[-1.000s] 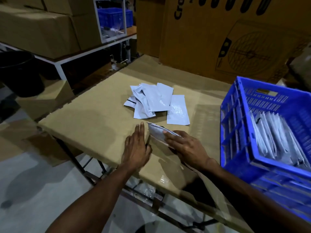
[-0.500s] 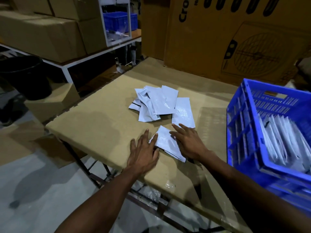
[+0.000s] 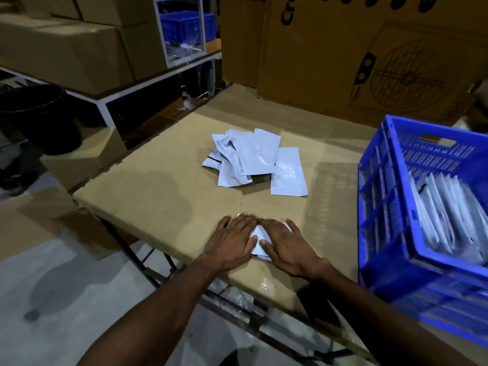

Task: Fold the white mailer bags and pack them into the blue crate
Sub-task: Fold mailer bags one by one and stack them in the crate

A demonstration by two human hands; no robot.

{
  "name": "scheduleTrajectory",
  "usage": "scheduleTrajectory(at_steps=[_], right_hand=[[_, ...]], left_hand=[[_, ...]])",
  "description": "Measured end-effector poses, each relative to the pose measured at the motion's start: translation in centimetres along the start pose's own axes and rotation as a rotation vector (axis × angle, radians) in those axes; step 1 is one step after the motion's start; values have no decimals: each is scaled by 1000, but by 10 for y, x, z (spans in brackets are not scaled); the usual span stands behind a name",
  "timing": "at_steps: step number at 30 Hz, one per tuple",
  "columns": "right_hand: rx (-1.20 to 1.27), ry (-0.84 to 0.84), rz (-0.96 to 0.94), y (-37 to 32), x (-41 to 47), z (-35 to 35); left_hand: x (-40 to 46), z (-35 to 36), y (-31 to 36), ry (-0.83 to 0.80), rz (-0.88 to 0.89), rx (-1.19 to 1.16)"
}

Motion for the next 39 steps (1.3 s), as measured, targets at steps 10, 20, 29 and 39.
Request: scheduleTrajectory(at_steps=[10,20,29,39], right_hand=[[-148,-35,108,6,-12,3],[-139,-157,213,8,-20,-5],[40,-187,311,7,0,-15],[-130,-5,290,9,-7,8]], left_hand=[[-1,-3,-1,-95,-38,14],[-2,-11,2,-187,-29,30],[0,-11,4,-170,-24,29],[6,-2,29,35,22,-6]])
Point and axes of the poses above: each hand's wrist, its own x-axis towards the middle knuckle, its own z-axis out of the palm, y = z × x, the point moved 1 cm from there along x, towards the middle knuckle, and after that the axes turned 6 degrees about y, right-handed, at the moved point
